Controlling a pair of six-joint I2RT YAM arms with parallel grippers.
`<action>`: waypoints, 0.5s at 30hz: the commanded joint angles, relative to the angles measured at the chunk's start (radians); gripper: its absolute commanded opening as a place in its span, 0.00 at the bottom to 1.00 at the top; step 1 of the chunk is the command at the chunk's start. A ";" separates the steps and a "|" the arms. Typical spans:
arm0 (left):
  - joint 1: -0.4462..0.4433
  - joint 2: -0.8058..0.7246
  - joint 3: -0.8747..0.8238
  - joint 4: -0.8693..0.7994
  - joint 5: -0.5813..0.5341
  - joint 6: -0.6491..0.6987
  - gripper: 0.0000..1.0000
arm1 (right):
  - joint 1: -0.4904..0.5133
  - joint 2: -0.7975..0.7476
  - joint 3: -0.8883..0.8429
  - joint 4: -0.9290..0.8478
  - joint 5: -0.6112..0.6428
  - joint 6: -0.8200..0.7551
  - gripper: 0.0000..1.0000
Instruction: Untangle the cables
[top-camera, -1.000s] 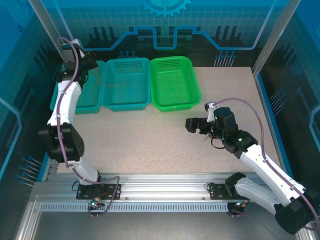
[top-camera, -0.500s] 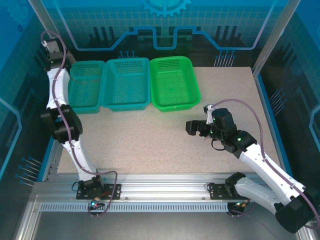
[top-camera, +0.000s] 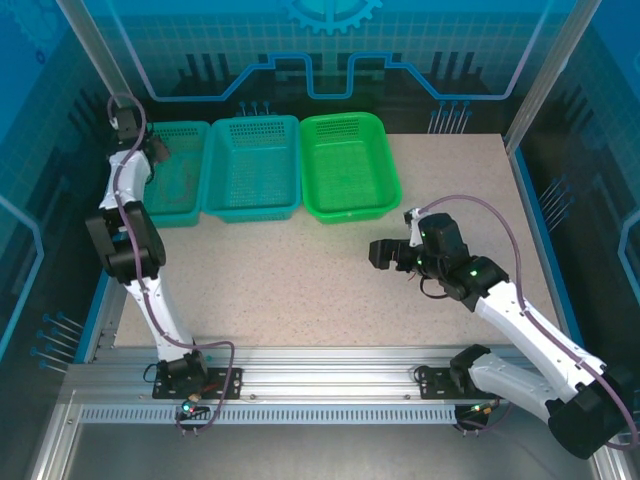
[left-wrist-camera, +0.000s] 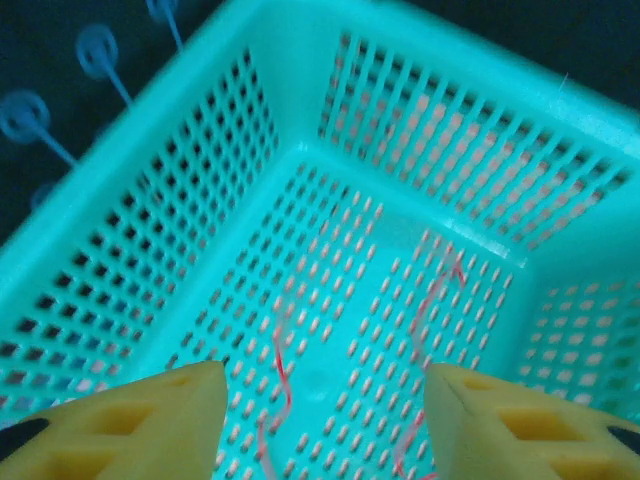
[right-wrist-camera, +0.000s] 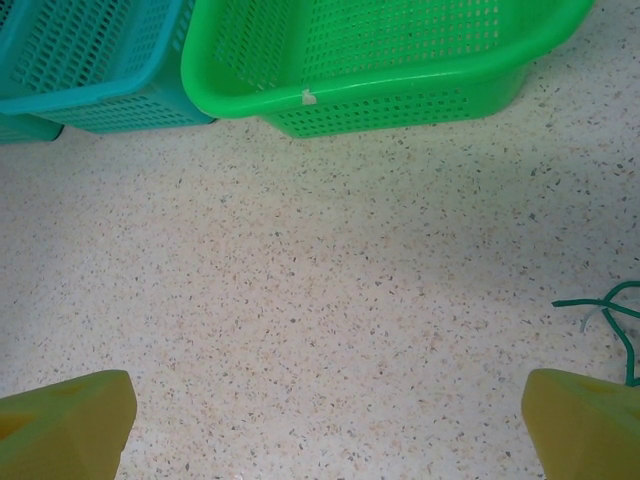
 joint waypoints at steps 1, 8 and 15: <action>0.007 -0.131 -0.084 0.088 0.002 -0.100 0.60 | -0.009 -0.003 0.029 -0.014 -0.019 0.029 1.00; -0.010 -0.468 -0.469 0.327 0.117 -0.507 0.57 | -0.160 0.006 0.006 -0.012 -0.039 0.109 1.00; -0.295 -0.705 -0.736 0.470 0.258 -0.557 0.54 | -0.448 0.054 -0.076 0.003 -0.096 0.174 1.00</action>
